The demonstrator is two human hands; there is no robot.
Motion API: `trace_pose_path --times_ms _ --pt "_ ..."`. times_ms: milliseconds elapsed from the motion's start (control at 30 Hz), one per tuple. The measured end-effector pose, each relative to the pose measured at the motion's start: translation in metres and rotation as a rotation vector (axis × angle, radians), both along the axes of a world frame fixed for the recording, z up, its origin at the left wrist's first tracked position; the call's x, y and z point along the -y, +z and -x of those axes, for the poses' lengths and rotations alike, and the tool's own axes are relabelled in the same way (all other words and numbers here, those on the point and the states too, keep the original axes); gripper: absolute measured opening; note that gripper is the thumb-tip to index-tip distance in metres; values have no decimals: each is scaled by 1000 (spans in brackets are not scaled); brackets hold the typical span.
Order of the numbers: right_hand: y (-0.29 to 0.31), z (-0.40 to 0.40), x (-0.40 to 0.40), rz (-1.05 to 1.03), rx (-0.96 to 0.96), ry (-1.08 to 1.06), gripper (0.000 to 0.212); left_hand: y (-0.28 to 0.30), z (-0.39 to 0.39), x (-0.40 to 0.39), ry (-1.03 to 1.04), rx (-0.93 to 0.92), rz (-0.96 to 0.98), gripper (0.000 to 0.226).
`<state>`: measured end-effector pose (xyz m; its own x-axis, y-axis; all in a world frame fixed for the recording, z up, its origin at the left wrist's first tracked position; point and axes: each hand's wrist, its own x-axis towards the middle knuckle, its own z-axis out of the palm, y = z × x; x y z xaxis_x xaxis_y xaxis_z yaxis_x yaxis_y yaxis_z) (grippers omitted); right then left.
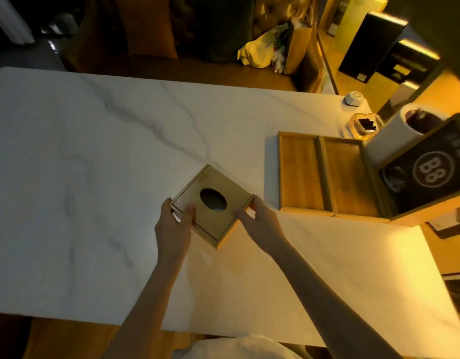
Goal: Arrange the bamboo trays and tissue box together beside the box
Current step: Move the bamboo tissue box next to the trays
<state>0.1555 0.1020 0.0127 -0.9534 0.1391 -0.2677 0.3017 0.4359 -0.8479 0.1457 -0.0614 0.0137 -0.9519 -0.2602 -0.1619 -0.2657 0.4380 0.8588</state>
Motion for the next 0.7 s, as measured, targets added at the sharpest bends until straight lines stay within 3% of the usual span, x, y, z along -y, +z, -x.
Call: trace_pose_path --times_ms 233,700 --pt "17 -30 -76 -14 -86 -143 45 18 -9 -78 -159 -28 -52 48" --pt "11 -118 -217 34 24 -517 46 10 -50 -244 -465 -58 -49 45"
